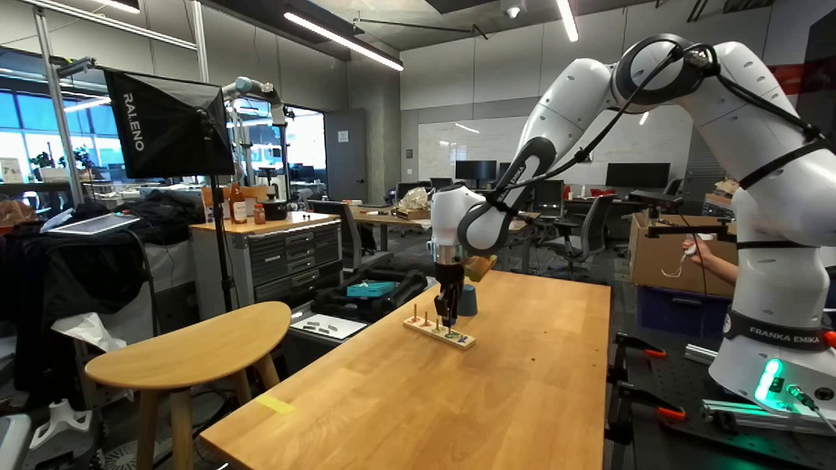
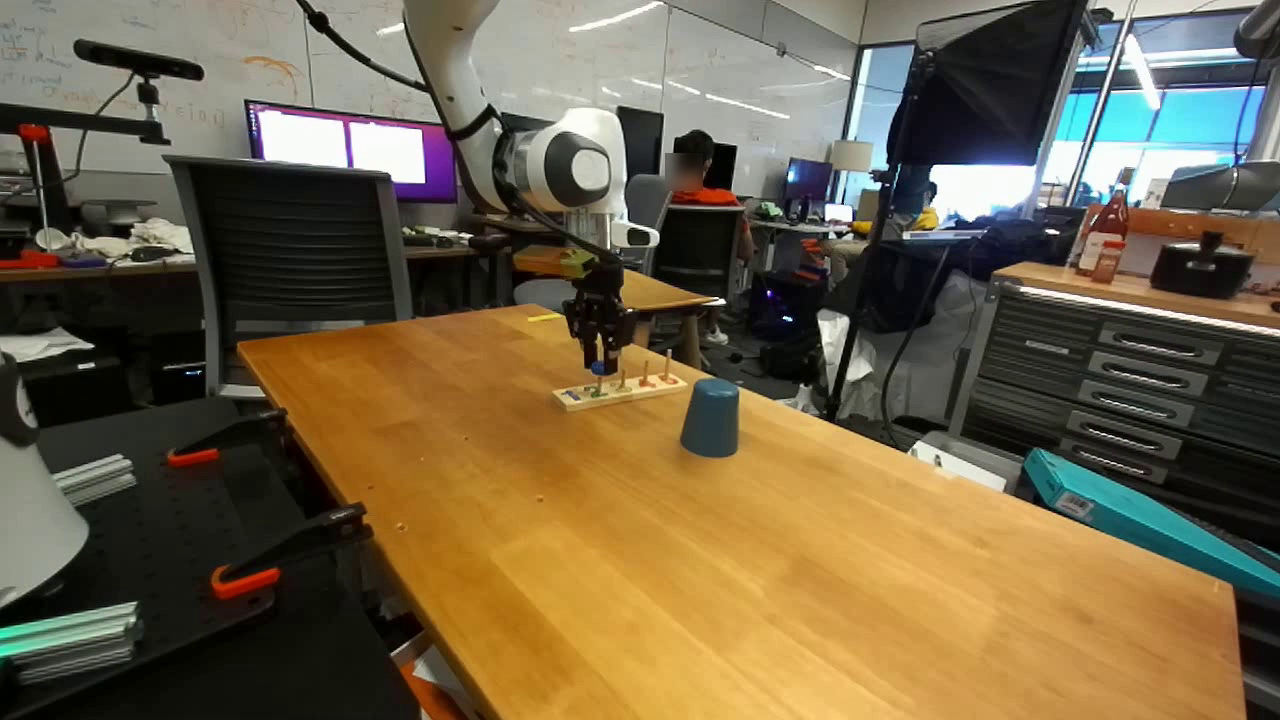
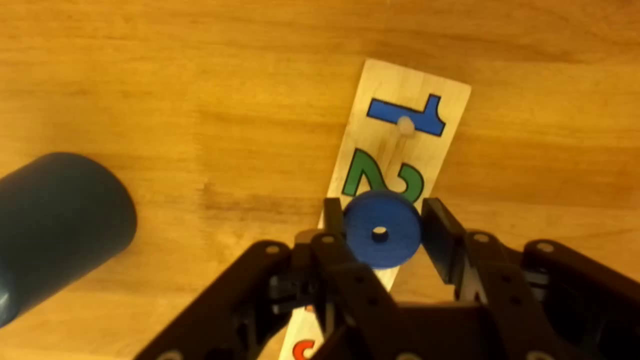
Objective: Pick up the blue object from the wooden holder and put it on the table
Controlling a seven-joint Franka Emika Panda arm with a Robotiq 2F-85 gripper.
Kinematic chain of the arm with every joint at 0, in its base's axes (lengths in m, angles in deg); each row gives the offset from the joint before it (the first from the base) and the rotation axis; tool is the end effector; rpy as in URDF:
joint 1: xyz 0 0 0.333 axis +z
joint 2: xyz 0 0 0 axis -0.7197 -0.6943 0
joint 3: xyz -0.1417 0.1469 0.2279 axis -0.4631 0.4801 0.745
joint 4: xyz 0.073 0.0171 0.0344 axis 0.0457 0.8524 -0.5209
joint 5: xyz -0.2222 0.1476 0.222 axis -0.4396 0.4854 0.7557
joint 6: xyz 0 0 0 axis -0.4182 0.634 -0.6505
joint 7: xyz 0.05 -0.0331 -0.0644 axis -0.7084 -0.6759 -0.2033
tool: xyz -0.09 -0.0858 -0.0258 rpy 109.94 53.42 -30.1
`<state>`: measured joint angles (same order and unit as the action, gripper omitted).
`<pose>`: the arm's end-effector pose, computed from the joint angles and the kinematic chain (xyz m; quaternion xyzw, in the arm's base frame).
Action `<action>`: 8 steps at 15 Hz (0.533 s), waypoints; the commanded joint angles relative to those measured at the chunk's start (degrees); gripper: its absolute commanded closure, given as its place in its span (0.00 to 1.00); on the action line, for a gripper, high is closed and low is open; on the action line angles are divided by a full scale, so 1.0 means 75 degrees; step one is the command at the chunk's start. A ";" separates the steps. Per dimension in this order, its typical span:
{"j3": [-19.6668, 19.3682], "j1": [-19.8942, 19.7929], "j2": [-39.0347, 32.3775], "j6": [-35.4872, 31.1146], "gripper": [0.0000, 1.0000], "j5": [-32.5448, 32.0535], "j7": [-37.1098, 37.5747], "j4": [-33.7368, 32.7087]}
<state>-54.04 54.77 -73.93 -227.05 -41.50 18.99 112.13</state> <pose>0.5775 0.0626 0.1913 0.9975 0.0282 0.0195 0.0626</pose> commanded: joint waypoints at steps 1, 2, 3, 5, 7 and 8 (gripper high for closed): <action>-0.0114 0.0010 0.0543 0.0146 0.82 0.0017 0.0065 0.0204; -0.0173 0.0007 0.0626 0.0055 0.82 -0.0013 0.0135 0.0355; -0.0250 0.0014 0.0679 -0.0030 0.82 -0.0061 0.0216 0.0515; -0.0397 0.0100 0.0675 -0.0256 0.82 -0.0199 0.0446 0.0973; -0.0514 0.0218 0.0550 -0.0469 0.82 -0.0309 0.0713 0.1428; -0.0542 0.0271 0.0489 -0.0584 0.82 -0.0322 0.0855 0.1635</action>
<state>-56.48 54.83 -70.86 -228.05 -42.14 21.34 118.76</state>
